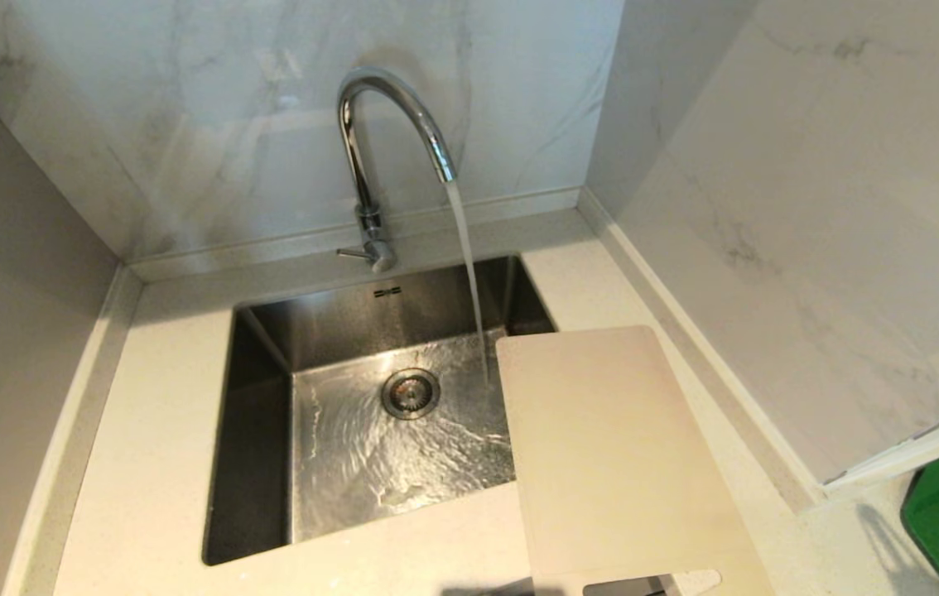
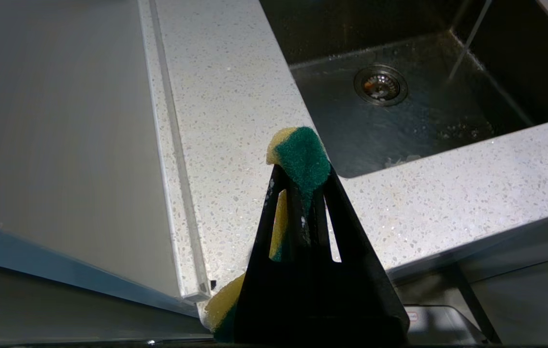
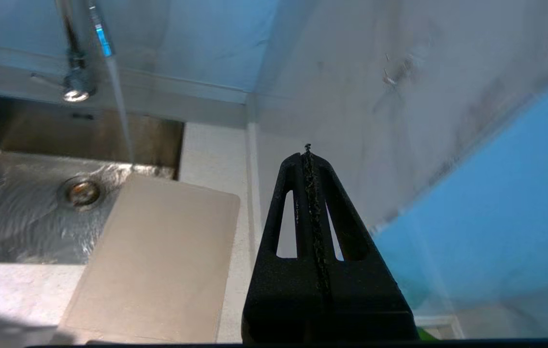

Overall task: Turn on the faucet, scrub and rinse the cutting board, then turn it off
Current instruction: Pick up the cutting board

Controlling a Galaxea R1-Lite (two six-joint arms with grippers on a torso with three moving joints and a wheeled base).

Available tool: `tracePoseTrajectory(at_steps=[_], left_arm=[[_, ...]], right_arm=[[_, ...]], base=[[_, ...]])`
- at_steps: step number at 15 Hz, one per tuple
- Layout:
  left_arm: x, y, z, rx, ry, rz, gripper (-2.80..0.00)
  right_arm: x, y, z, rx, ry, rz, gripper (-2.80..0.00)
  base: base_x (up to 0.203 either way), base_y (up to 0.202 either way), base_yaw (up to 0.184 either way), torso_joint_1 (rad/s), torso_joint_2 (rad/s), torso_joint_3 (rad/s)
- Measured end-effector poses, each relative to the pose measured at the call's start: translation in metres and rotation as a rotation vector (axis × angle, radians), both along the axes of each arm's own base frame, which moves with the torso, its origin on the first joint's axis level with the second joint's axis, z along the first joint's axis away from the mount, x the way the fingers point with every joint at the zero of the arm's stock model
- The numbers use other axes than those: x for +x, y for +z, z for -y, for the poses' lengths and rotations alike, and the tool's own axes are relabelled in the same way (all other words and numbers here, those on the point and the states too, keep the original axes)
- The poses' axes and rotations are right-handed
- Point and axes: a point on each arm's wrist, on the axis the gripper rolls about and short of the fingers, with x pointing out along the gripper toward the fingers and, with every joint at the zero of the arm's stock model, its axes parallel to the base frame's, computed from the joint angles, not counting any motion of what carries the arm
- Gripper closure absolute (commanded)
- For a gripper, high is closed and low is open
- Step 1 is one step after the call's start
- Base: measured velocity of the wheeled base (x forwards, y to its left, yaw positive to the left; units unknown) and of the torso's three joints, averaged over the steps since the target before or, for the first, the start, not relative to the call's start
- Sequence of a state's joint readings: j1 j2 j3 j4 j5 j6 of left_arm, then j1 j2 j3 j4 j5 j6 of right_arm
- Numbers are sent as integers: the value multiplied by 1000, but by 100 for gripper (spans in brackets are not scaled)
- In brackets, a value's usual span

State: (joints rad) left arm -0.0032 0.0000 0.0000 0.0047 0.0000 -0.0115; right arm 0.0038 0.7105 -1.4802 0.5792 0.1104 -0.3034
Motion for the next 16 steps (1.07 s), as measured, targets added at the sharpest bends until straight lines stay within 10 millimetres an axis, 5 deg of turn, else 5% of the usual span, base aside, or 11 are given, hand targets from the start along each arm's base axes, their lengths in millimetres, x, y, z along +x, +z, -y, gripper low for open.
tracePoseTrajectory(at_steps=[6,16], left_arm=[[0,0,0,-1,0,0,0],[0,0,0,-1,0,0,0]], right_arm=[[86,33,-2,-56,76,-212,0],[201,-31,-24,-200,273,-795,0]], base=[[0,0,0,0,0,0],[0,0,0,0,0,0]])
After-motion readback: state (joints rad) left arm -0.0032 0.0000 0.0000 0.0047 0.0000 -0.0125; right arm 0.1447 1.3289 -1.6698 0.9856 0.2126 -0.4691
